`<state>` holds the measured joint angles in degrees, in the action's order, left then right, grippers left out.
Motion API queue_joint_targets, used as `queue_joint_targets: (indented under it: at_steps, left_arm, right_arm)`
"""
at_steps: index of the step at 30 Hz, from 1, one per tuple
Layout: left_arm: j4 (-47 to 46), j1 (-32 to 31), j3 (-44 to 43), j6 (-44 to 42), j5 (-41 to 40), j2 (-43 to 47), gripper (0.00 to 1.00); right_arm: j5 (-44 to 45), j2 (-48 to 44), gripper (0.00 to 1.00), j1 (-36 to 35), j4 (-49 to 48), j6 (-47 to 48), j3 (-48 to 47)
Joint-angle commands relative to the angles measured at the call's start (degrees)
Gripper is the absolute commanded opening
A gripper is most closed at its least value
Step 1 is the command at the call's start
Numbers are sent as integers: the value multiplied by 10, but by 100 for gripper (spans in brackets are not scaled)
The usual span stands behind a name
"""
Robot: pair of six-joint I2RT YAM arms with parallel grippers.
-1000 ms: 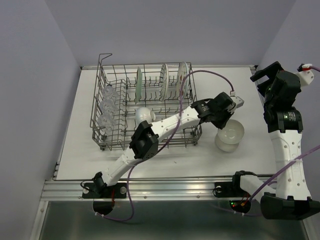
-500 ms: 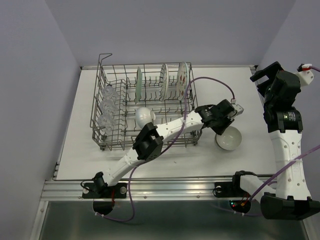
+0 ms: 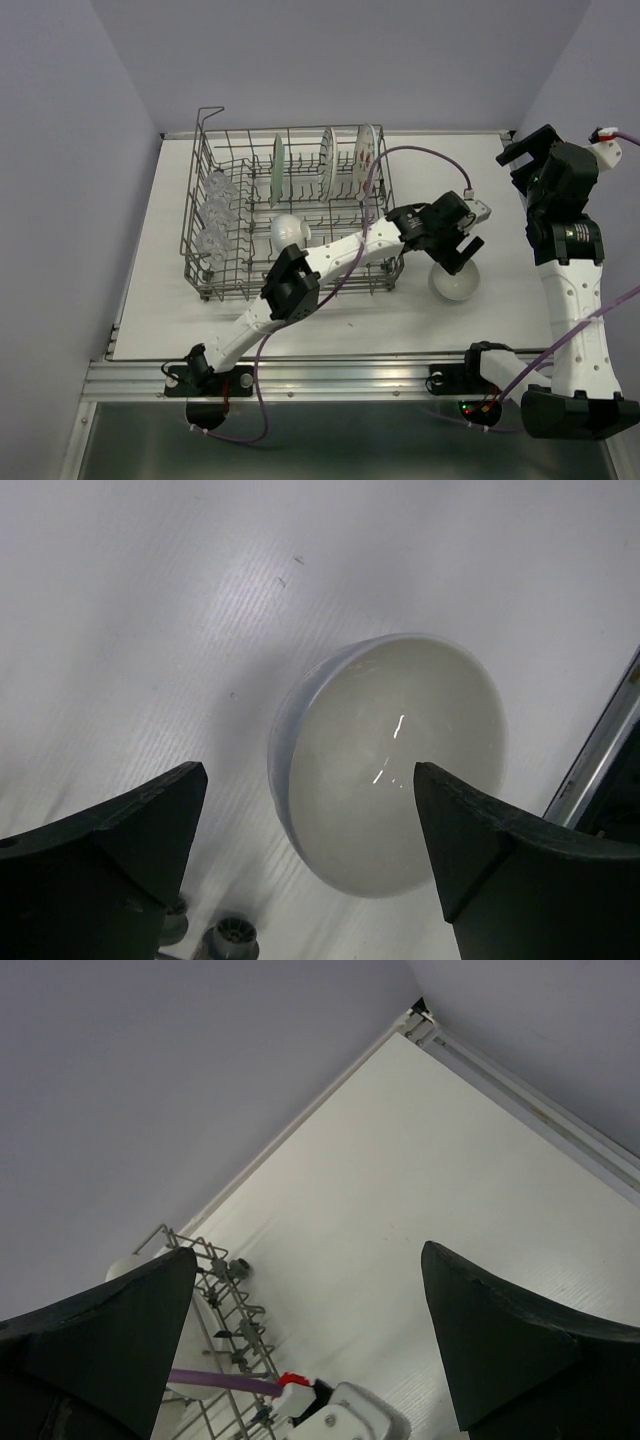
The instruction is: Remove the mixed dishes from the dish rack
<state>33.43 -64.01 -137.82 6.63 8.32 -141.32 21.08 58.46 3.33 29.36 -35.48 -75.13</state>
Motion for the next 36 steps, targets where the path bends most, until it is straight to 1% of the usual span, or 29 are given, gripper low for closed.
queue_joint_targets:
  at_steps: [1, 3, 4, 6, 8, 11, 12, 13, 14, 15, 18, 19, 20, 21, 22, 23, 24, 25, 26, 27, 28, 29, 30, 31, 32, 33, 34, 36]
  left_arm:
    - [-8, 6, -24, -1, -43, 151, 99]
    - [-6, 19, 0, 3, -60, 187, 99]
    - [-9, 23, 38, 7, -90, 227, 99]
    - [-7, 38, 97, 24, -148, 286, 99]
    - [7, 51, 120, 34, -158, 319, 99]
    - [37, 76, 166, 63, -226, 380, 99]
    - [55, 93, 195, 72, -270, 414, 99]
    - [65, 107, 211, 83, -288, 430, 99]
    - [77, 126, 224, 112, -300, 445, 99]
    - [98, 171, 254, 124, -310, 481, 99]
    - [104, 236, 316, 154, -348, 545, 99]
    - [106, 258, 357, 159, -369, 587, 99]
    - [107, 301, 377, 165, -377, 609, 99]
    - [110, 326, 395, 165, -379, 626, 99]
    - [111, 350, 428, 167, -378, 662, 99]
    - [109, 374, 445, 167, -376, 681, 99]
    - [99, 422, 484, 158, -365, 697, 99]
    - [96, 446, 502, 156, -358, 726, 99]
    - [90, 469, 518, 148, -348, 738, 99]
    - [77, 511, 553, 141, -329, 756, 99]
    - [68, 533, 572, 128, -320, 763, 99]
    - [59, 551, 587, 114, -300, 766, 99]
    - [39, 590, 605, 104, -281, 768, 99]
    - [33, 605, 625, 101, -261, 766, 99]
    - [30, 618, 631, 94, -242, 764, 99]
    - [17, 628, 645, 88, -218, 762, 99]
    - [7, 635, 654, 81, -215, 761, 98]
    - [-5, 658, 665, 59, -201, 756, 93]
  right_arm:
    - [-35, -8, 100, 3, -19, 16, -9]
    - [-65, -6, 100, 3, -20, 35, -14]
    - [-108, -1, 100, 3, -22, 44, -16]
    - [-159, 9, 100, 3, -28, 59, -20]
    - [-184, 15, 100, 3, -40, 63, -20]
    - [-238, 27, 100, 3, -62, 68, -16]
    - [-275, 32, 100, 3, -67, 69, -16]
    - [-297, 39, 100, 3, -71, 71, -15]
    - [-320, 47, 100, 3, -77, 73, -13]
    - [-348, 51, 100, 3, -86, 72, -11]
    - [-367, 64, 100, -18, -91, 81, -13]
    - [-359, 67, 100, -50, -89, 87, -16]
    - [-356, 71, 100, -72, -89, 107, -20]
    - [-345, 75, 100, -97, -87, 117, -24]
    - [-310, 81, 100, -158, -77, 125, -29]
    - [-297, 88, 100, -185, -74, 135, -34]
    - [-286, 104, 100, -210, -71, 145, -41]
    - [-267, 114, 100, -233, -67, 145, -45]
    - [-260, 125, 100, -275, -67, 147, -48]
    - [-247, 142, 100, -294, -67, 147, -51]
    - [-214, 150, 100, -333, -69, 141, -50]
    - [-189, 158, 100, -351, -69, 141, -51]
    - [-171, 165, 100, -370, -70, 138, -50]
    - [-143, 176, 100, -388, -82, 136, -47]
    - [-137, 184, 100, -406, -89, 135, -45]
    - [-129, 192, 100, -438, -91, 135, -47]
    - [-119, 202, 100, -453, -91, 135, -54]
    - [-87, 235, 100, -480, -91, 138, -62]
